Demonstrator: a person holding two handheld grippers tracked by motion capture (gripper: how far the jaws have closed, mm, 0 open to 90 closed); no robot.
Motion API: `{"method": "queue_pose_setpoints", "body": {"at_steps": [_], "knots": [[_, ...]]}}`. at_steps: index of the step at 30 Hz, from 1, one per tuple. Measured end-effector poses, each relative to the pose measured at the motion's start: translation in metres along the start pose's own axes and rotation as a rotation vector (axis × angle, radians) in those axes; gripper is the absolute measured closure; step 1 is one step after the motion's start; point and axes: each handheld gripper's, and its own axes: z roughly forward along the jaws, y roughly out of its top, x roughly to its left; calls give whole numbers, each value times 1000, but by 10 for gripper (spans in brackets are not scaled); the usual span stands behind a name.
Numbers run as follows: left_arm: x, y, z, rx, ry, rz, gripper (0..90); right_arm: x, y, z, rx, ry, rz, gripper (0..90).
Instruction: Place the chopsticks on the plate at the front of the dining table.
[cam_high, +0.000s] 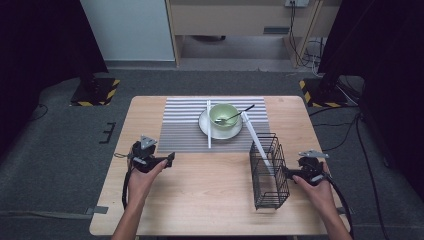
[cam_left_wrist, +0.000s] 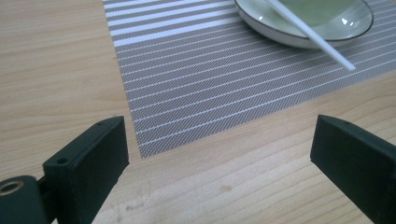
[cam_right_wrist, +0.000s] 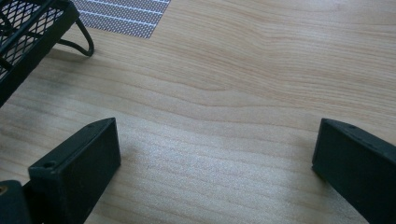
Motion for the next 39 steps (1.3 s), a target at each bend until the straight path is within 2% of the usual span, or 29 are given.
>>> {"method": "queue_pose_setpoints", "body": {"at_steps": [6,13,19,33,39], "knots": [[8,-8,-2,7,6,-18,35,0,0,0,1,0,0,11],[16,-14,-5,21,21,-17,35,0,0,0,1,0,1,11],[18,-19,-7,43,32,-5,35,0,0,0,1,0,1,11],[23,-38,-4,66,33,-32,35,0,0,0,0,-1,0,11],[26,-42,-6,81,43,-21,35,0,-1,-1,0,2,-4,12]]}}
